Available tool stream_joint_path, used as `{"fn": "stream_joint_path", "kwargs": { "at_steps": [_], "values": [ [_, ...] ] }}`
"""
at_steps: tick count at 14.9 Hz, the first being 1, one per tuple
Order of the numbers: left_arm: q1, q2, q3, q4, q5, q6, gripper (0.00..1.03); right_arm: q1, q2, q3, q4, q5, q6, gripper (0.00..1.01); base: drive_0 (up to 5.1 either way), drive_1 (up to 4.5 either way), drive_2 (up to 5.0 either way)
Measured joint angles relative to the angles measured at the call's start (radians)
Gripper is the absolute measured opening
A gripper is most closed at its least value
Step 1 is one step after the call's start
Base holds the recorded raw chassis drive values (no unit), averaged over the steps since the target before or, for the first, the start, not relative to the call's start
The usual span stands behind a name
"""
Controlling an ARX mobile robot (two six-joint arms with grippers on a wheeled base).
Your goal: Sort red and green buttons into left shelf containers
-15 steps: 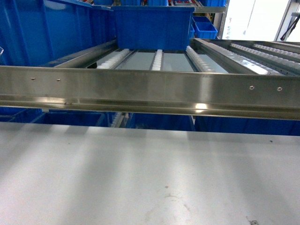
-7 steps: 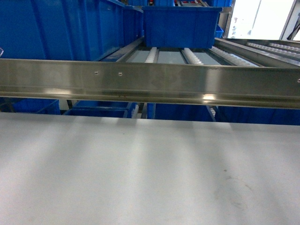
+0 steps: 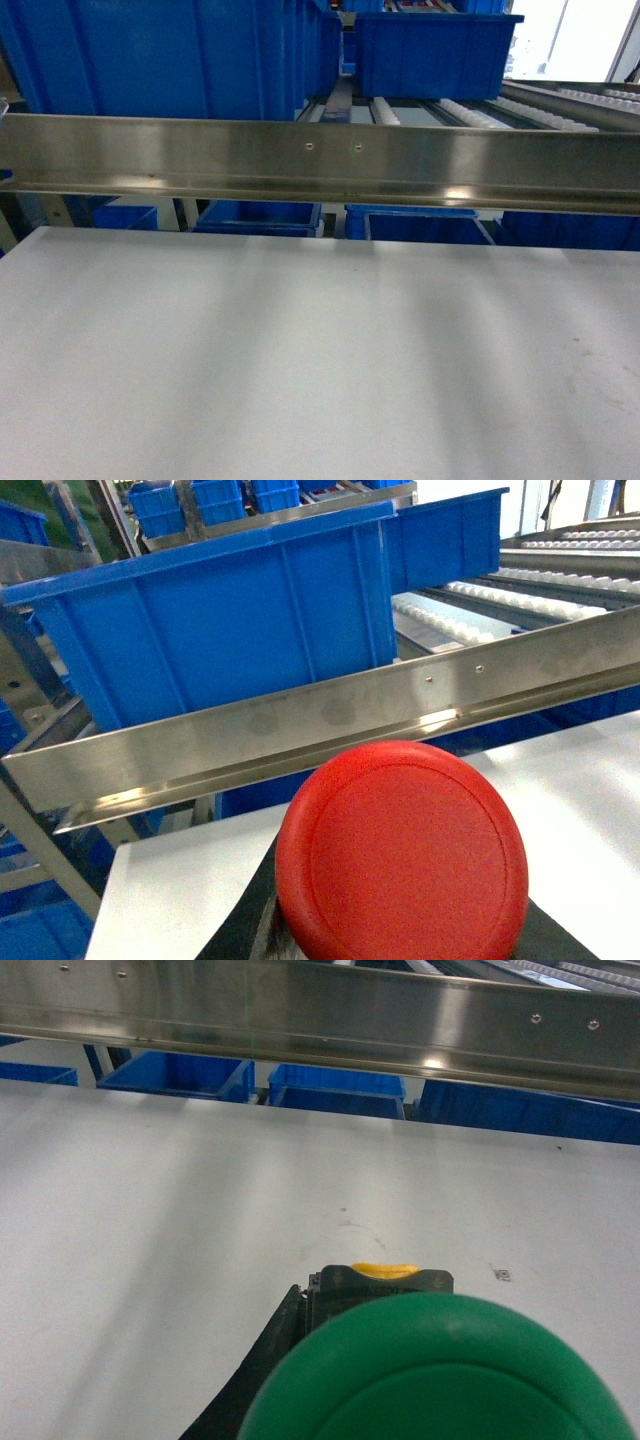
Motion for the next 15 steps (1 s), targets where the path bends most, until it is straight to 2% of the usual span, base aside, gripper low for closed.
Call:
{"fn": "stream_joint_path", "kwargs": {
  "at_steps": [15],
  "values": [
    [0.002,-0.001,0.0,0.0,0.0,0.0,0.24,0.0,0.003,0.0,0.0,0.0,0.0,0.27,-4.9,1.28,3.5]
  ]
}}
